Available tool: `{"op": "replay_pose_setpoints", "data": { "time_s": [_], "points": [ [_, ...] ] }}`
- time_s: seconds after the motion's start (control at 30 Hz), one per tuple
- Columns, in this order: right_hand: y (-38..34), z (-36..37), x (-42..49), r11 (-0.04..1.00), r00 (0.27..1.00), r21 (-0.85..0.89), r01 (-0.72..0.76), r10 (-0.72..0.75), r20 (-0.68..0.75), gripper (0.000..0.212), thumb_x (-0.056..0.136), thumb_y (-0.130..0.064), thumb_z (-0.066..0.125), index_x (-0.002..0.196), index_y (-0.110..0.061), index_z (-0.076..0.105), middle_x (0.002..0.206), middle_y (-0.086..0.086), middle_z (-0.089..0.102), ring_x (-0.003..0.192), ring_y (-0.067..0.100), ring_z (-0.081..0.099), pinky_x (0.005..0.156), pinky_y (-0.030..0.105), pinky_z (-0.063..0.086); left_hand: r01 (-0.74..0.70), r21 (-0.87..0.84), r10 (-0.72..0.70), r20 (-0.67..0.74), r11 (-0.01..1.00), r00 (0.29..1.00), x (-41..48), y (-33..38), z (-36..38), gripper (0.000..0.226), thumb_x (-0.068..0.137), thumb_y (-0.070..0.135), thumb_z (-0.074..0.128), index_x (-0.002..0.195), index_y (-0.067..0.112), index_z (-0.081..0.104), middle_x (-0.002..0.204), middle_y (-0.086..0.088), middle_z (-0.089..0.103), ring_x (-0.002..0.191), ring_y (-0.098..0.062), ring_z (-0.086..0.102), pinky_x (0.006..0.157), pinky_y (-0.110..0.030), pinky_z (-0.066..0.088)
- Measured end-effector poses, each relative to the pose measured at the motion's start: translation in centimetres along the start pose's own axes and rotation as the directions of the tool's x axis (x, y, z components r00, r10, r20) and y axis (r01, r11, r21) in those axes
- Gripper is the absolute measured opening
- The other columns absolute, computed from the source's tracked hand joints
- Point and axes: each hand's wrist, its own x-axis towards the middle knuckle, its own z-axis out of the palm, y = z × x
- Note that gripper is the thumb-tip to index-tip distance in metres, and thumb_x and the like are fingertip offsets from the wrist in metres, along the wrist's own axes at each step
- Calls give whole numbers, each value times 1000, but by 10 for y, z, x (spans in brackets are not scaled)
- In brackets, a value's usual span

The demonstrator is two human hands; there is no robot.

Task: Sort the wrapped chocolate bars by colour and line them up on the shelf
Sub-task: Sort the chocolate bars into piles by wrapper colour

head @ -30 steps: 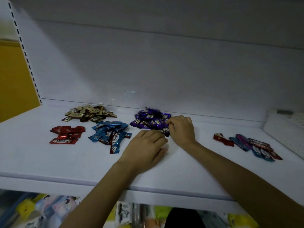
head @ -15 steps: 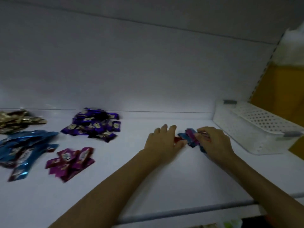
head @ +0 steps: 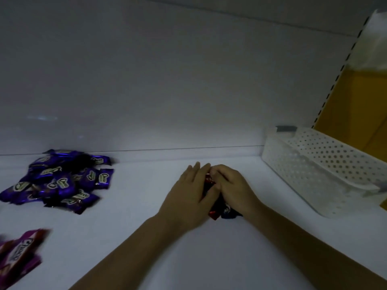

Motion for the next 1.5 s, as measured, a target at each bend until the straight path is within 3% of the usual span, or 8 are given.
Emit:
{"op": "replay_pose_setpoints", "data": {
  "time_s": [0.23, 0.4, 0.57, 0.73, 0.87, 1.0, 1.3, 1.5],
  "points": [
    [3, -13, 7, 843, 975, 516, -153, 213, -58, 22, 96, -29, 47, 110, -25, 64, 116, -5, 62, 109, 7, 56, 75, 19, 42, -2, 188, -19, 109, 982, 994, -4, 6, 0, 117, 52, 94, 24, 150, 39, -6, 160, 10, -8, 146, -9, -14, 114, -28, -4],
    [-1, -5, 2, 766, 988, 625, -150, 131, 76, 31, 97, -41, 41, 109, -22, 63, 117, 2, 64, 111, 11, 59, 91, 27, 45, -88, 291, 59, 108, 953, 992, -5, 4, 1, 120, 53, 93, 38, 152, 35, 3, 162, 5, 3, 148, -13, -3, 122, -37, 7],
    [0, -14, 11, 941, 974, 339, -9, 85, -211, 21, 99, -28, 42, 94, -23, 62, 99, -8, 64, 98, 10, 60, 90, 27, 46, -111, 324, 111, 17, 939, 994, -6, 4, 2, 81, 72, 73, 54, 143, 41, 32, 155, 10, 25, 141, -12, 23, 114, -31, 22],
    [4, -11, 7, 989, 988, 145, -29, 51, -149, 20, 97, -25, 47, 104, -13, 62, 97, -7, 61, 102, 20, 60, 93, 37, 50, -105, 273, 118, -33, 956, 992, -8, 3, 0, 65, 75, 67, 51, 134, 40, 42, 155, 4, 24, 138, -16, 28, 108, -29, 28],
    [3, -6, -1, 965, 995, 264, 5, 21, -95, 14, 96, -23, 49, 98, -20, 64, 93, -9, 66, 93, 9, 64, 81, 24, 55, -95, 271, 93, 22, 958, 995, -7, 5, 2, 90, 62, 91, 38, 138, 43, 33, 151, 10, 31, 139, -13, 25, 116, -30, 21],
    [0, 1, -5, 938, 999, 346, 16, -1, -44, 14, 95, -21, 52, 93, -26, 64, 89, -11, 68, 84, -2, 65, 70, 14, 54, -155, 221, 178, -85, 963, 980, -5, 5, 0, 50, 76, 60, 54, 119, 35, 49, 107, 19, 54, 99, -8, 50, 91, -31, 44],
    [3, -2, 3, 961, 985, 267, 72, -26, -173, 14, 95, -14, 53, 90, -17, 66, 93, 5, 68, 91, 19, 64, 81, 31, 53, -155, 363, 227, -164, 919, 960, -4, 2, -10, 32, 95, 31, 49, 127, 31, 49, 107, 9, 65, 92, -17, 58, 77, -29, 45],
    [6, -4, 5, 976, 991, 210, 53, -25, -135, 17, 97, -20, 48, 88, -27, 60, 92, -4, 66, 89, 11, 62, 79, 25, 49, 10, -63, -28, -309, 998, 951, 1, -10, -24, 38, 96, 17, 53, 133, 21, 48, 100, 9, 63, 87, -13, 64, 63, -12, 42]
  ]
}}
